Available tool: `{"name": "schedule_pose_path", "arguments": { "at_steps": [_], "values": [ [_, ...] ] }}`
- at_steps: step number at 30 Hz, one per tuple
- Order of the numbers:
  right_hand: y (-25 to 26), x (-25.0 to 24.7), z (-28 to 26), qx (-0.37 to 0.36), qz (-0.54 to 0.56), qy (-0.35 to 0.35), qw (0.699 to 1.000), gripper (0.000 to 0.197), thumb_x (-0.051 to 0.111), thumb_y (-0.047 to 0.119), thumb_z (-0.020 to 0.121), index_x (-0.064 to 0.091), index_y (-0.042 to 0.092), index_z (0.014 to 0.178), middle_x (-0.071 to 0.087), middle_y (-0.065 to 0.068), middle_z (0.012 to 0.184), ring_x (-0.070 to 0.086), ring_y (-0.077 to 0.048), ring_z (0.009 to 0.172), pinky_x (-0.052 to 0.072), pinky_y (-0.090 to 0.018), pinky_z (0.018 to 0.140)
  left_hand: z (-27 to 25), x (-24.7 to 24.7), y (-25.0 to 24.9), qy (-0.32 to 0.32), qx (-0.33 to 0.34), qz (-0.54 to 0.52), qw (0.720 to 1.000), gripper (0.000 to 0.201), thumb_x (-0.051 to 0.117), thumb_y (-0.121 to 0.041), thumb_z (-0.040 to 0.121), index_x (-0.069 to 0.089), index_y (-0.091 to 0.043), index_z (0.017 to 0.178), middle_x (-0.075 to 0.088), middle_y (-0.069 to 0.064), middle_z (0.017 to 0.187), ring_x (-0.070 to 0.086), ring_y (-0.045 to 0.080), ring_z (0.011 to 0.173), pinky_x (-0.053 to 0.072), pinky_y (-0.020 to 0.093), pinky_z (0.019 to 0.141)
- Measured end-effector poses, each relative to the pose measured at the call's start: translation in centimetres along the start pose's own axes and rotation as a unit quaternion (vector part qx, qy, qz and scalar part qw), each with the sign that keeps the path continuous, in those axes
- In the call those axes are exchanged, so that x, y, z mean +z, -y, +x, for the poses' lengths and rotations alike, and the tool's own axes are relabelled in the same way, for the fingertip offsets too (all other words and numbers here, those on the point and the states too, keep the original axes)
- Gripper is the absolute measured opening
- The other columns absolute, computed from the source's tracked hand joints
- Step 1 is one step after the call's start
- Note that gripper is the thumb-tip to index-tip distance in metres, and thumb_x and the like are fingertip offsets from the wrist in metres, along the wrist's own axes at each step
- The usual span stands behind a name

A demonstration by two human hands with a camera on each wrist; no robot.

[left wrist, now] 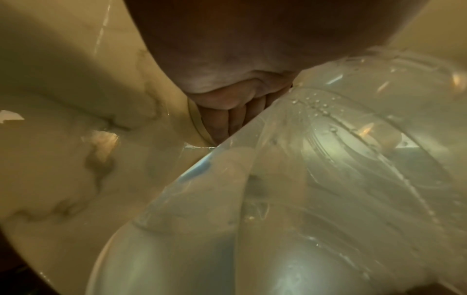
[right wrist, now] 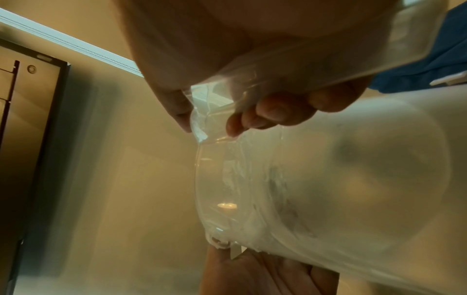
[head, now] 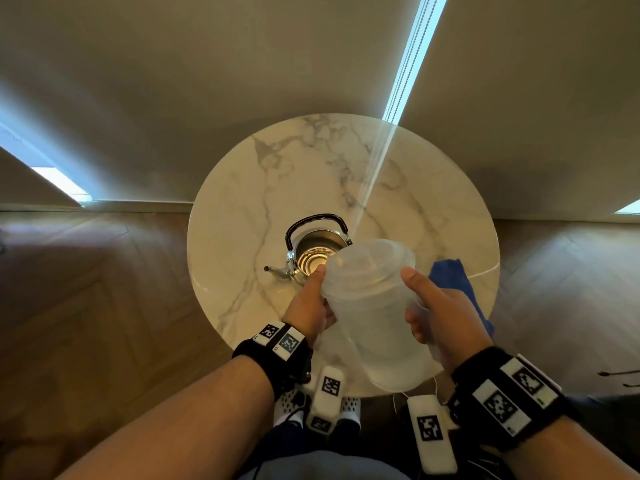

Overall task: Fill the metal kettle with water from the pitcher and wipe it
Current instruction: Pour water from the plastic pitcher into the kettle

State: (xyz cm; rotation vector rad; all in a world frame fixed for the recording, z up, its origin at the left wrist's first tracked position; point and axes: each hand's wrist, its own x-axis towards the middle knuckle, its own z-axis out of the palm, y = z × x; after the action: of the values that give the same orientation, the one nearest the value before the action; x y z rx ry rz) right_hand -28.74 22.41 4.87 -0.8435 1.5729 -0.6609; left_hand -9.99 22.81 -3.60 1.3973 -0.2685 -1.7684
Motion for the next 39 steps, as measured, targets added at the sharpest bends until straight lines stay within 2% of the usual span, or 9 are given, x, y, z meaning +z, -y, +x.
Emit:
{"name": "schedule_pose_path", "arguments": {
  "at_steps": [8,11,15,19,23,27,32,36,39],
  "values": [
    [1.8,0.4,0.5,0.03,-0.021,-0.028,0.999,0.053,0.073,0.062,0.081,0.066,0.01,0.08,0.058,-0.003,0.056,0.046,-0.019,0.053,0.042,-0.038,0.061,0.5,0.1,-0.3,-0.019,-0.007,0.019,1.0,0.054,0.037,-0.062,0.096,0.062,-0.026,0.127,0.073,0.007,0.12,0.069,0.026,0.112,0.05,0.049,0.105],
    [2.0,0.3,0.8,0.036,-0.025,-0.03,0.999,0.053,0.075,0.063,0.079,0.067,0.01,0.08,0.058,-0.004,0.057,0.046,-0.02,0.054,0.042,-0.038,0.062,0.6,0.1,-0.3,-0.023,-0.013,0.018,0.999,0.047,0.037,-0.061,0.097,0.066,-0.029,0.115,0.074,0.008,0.117,0.07,0.028,0.11,0.051,0.049,0.103],
    [2.1,0.2,1.3,0.044,-0.036,-0.019,0.998,0.06,0.075,0.068,0.075,0.07,0.009,0.084,0.059,-0.005,0.059,0.047,-0.02,0.055,0.042,-0.037,0.058,0.5,0.1,-0.3,-0.029,-0.017,0.021,0.999,0.052,0.038,-0.061,0.096,0.065,-0.024,0.119,0.075,0.009,0.114,0.071,0.028,0.108,0.051,0.049,0.103],
    [2.3,-0.1,1.6,0.036,-0.048,-0.007,0.998,0.059,0.074,0.069,0.075,0.067,0.011,0.08,0.057,-0.004,0.057,0.045,-0.02,0.053,0.04,-0.036,0.057,0.3,0.2,-0.3,-0.026,-0.018,0.023,0.999,0.044,0.038,-0.058,0.099,0.067,-0.026,0.107,0.075,0.01,0.112,0.071,0.028,0.107,0.053,0.047,0.1],
    [2.6,-0.4,1.7,0.036,-0.063,-0.002,0.997,0.059,0.074,0.068,0.076,0.07,0.009,0.083,0.058,-0.005,0.059,0.047,-0.022,0.056,0.042,-0.039,0.061,0.2,0.2,-0.4,-0.031,-0.012,0.023,0.999,0.042,0.041,-0.054,0.099,0.067,-0.022,0.108,0.077,0.011,0.106,0.074,0.027,0.101,0.057,0.045,0.094],
    [2.7,-0.6,2.1,0.034,-0.077,0.007,0.996,0.059,0.075,0.068,0.075,0.07,0.009,0.083,0.059,-0.006,0.06,0.047,-0.023,0.059,0.043,-0.039,0.064,-0.1,0.1,-0.6,-0.037,-0.004,0.029,0.999,0.043,0.044,-0.053,0.099,0.066,-0.019,0.112,0.077,0.013,0.107,0.074,0.029,0.101,0.056,0.049,0.097],
    [3.0,-1.1,3.0,0.024,-0.094,0.018,0.995,0.076,0.076,0.073,0.065,0.074,0.004,0.095,0.06,-0.006,0.06,0.047,-0.021,0.055,0.041,-0.039,0.06,-0.6,-0.3,-1.1,-0.032,0.009,0.071,0.997,0.034,0.046,-0.054,0.098,0.064,-0.025,0.101,0.076,0.009,0.106,0.073,0.029,0.1,0.056,0.048,0.097],
    [4.0,-1.6,3.6,0.006,-0.125,0.031,0.992,0.074,0.074,0.073,0.067,0.074,0.002,0.092,0.061,-0.007,0.061,0.049,-0.021,0.055,0.043,-0.039,0.061,-1.2,-0.6,-1.4,-0.026,0.025,0.099,0.994,0.045,0.046,-0.049,0.1,0.061,-0.012,0.121,0.072,0.014,0.116,0.073,0.03,0.103,0.054,0.048,0.099],
    [4.8,-2.0,4.1,-0.007,-0.156,0.037,0.987,0.078,0.073,0.076,0.066,0.074,0.001,0.086,0.061,-0.01,0.065,0.051,-0.024,0.057,0.044,-0.04,0.064,-1.4,-1.0,-1.3,-0.016,0.031,0.127,0.991,0.042,0.045,-0.042,0.102,0.059,-0.01,0.124,0.07,0.013,0.12,0.069,0.032,0.11,0.051,0.05,0.103]
  ]
}}
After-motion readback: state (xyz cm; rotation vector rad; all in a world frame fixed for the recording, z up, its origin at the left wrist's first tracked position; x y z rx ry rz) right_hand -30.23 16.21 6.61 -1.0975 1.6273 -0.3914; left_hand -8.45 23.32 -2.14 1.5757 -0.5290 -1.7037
